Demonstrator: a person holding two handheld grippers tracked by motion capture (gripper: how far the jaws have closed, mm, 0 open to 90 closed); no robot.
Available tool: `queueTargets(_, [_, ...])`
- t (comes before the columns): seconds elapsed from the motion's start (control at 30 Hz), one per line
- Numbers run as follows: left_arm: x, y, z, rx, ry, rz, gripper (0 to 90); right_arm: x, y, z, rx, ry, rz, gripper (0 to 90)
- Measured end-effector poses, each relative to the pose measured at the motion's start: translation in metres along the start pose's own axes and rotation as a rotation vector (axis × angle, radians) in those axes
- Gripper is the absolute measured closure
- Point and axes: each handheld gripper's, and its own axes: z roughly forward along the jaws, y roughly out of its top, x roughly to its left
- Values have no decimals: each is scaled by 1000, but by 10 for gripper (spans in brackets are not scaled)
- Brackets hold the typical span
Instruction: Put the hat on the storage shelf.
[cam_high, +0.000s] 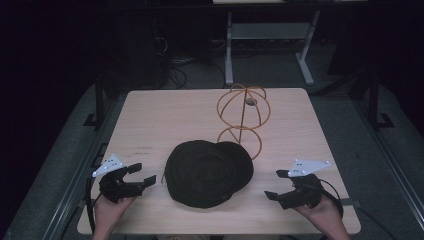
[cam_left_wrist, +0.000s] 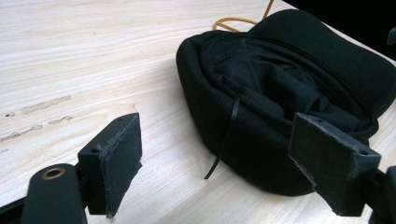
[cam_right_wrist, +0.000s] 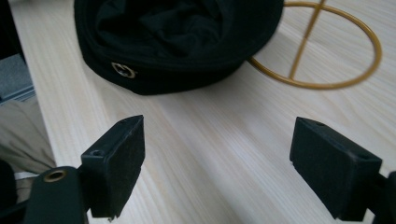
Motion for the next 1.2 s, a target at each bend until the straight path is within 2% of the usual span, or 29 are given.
queueTargets(0.33, [1, 1, 1, 7, 7, 8, 167, 12, 29, 10, 22, 51, -58, 178])
queueTargets(0.63, [3, 0, -1, 3, 15, 3, 168, 20, 47, 21, 40, 88, -96, 190])
queueTargets(1.2, [3, 1, -1, 12, 18, 16, 168, 43, 86, 56, 110, 154, -201, 234])
